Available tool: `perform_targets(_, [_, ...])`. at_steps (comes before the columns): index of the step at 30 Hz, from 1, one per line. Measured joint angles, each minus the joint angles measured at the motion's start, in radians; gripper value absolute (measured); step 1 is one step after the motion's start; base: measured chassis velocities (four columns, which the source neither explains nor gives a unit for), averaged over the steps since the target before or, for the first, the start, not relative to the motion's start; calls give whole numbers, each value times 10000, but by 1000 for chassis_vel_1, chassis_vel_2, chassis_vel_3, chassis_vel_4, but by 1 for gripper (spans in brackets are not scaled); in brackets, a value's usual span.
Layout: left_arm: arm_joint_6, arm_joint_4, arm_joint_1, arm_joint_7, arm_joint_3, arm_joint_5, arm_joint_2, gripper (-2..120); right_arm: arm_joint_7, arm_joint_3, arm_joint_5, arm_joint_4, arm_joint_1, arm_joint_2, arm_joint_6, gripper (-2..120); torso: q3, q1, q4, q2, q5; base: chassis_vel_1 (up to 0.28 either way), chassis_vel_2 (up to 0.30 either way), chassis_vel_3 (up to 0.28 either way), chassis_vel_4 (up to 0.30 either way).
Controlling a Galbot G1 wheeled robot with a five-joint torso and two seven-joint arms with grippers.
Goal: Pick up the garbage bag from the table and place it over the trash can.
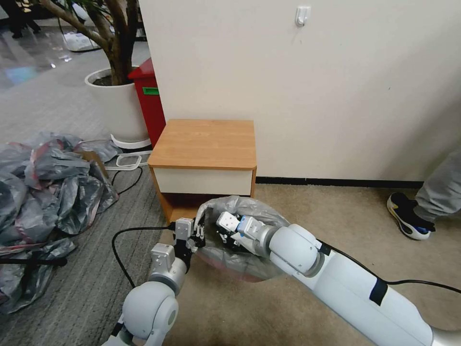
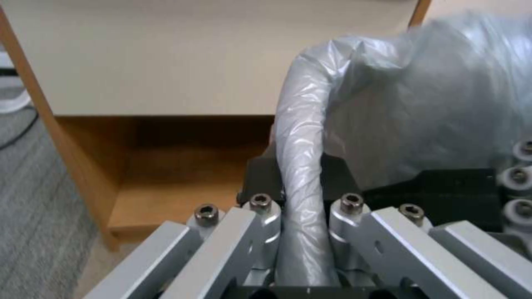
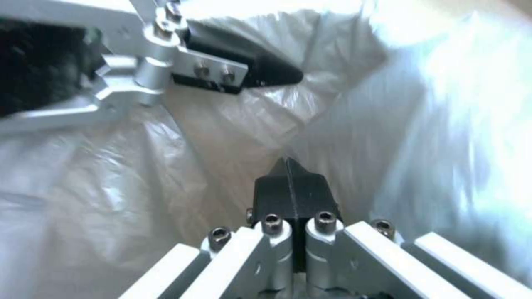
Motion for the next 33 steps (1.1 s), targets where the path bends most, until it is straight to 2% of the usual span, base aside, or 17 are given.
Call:
perform_targets(8, [217,17,-59,-271,-250,-774,-5,7,39,314,300,348,-212,-54,99,0,0,0,1,0,0,0,0,0,0])
perform_targets(14, [333,110,-54,-595,-484,-1995,-13,7,62,1183,504,938,-930,-321,834,0,0,0,2,0,1,0,0,0,0])
perform_targets(17, [347,190,-19,-772,-628,-2812,-24,7,549,2052,1071,1323,-1914,-538,1906,0,0,0,-1,0,0,0,0,0,0])
perform_targets(19, [355,207,-9,-817,-660,-3009,-24,7,935,2236,1298,1411,-2224,-584,2275,0,0,0,0,0,1,0,0,0,0])
perform_targets(20, [370,230,8,-862,-701,-3197,-29,7,1495,2433,1550,1479,-2615,-605,2880,0,-1,0,-2,0,0,0,0,0,0])
perform_targets(22, [412,331,55,-976,-807,-3550,-54,7,3092,2904,1841,1509,-3593,-449,4923,0,0,0,1,0,0,0,0,0,0])
perform_targets(23, [412,331,55,-976,-807,-3550,-54,7,3092,2904,1841,1509,-3593,-449,4923,0,0,0,1,0,0,0,0,0,0])
perform_targets(24, [423,366,77,-1001,-828,-3595,-57,7,3441,3085,1843,1537,-3879,-361,5315,0,0,0,0,0,2,0,0,0,0])
perform_targets(27, [508,434,147,-1057,-840,-3647,-60,7,4040,4334,1488,1777,-5228,262,6145,15,-1,0,0,0,1,0,0,0,0])
perform_targets(28, [508,434,147,-1057,-840,-3647,-60,7,4040,4334,1488,1777,-5228,262,6145,15,-1,0,0,0,1,0,0,0,0])
perform_targets(31, [547,468,242,-1125,-755,-3717,-72,7,4063,5618,770,1894,-6678,1252,6587,30,-1,0,0,2,1,0,0,0,0])
perform_targets(32, [547,468,242,-1125,-755,-3717,-72,7,4063,5618,770,1894,-6678,1252,6587,30,-1,0,0,2,1,0,0,0,0])
perform_targets(33, [546,478,282,-1163,-711,-3727,-99,7,4061,5916,570,1897,-7061,1595,6720,33,-1,0,-2,2,0,0,0,0,0])
